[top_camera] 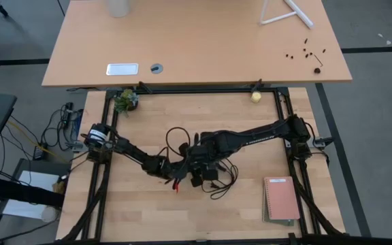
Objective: Screw lightbulb
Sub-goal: Insert the light bulb into the lamp
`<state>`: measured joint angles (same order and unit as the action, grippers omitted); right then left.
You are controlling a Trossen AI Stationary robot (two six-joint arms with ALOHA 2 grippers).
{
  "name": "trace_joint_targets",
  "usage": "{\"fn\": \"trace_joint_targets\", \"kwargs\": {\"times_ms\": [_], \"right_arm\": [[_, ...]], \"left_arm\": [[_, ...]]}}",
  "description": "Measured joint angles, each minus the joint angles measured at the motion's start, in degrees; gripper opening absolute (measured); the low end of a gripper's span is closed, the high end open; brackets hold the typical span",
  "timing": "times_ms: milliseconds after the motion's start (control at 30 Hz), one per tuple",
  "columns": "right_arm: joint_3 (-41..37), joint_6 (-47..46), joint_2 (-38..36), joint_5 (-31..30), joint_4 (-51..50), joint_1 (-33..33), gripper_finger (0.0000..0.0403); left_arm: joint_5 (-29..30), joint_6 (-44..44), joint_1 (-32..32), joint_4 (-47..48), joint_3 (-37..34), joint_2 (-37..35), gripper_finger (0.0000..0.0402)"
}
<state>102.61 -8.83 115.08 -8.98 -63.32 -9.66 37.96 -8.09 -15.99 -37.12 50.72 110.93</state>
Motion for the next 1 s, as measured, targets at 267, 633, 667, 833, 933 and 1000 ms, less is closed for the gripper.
{"fn": "trace_joint_targets", "kwargs": {"times_ms": [267,633,667,833,933,1000], "right_arm": [[0.01,-22.68,-0.01,0.75,0.53,0.82,0.0254],[0.02,-36.44,-0.10,3.03,0.81,1.57,0.0284],[0.00,-34.82,-0.10,3.01,0.94,1.57,0.0284],[0.05,-23.72,-0.10,3.14,1.84,1.58,0.0300],[0.15,-17.33,-0.08,4.93,2.17,1.69,0.0321],[0.15,-12.88,-0.03,7.20,2.56,1.70,0.0340]], "left_arm": [[1.91,1.49,-1.85,0.00,0.00,0.00,0.0195],[3.15,3.23,-2.79,-0.15,0.00,0.00,0.0195],[3.09,3.26,-2.79,-0.15,0.00,0.00,0.0195],[2.64,3.21,-2.86,-0.15,0.00,0.00,0.0195],[2.38,3.19,-2.88,-0.05,0.00,-0.02,0.0195],[2.27,3.15,-2.88,0.47,0.04,-0.09,0.0195]]}}
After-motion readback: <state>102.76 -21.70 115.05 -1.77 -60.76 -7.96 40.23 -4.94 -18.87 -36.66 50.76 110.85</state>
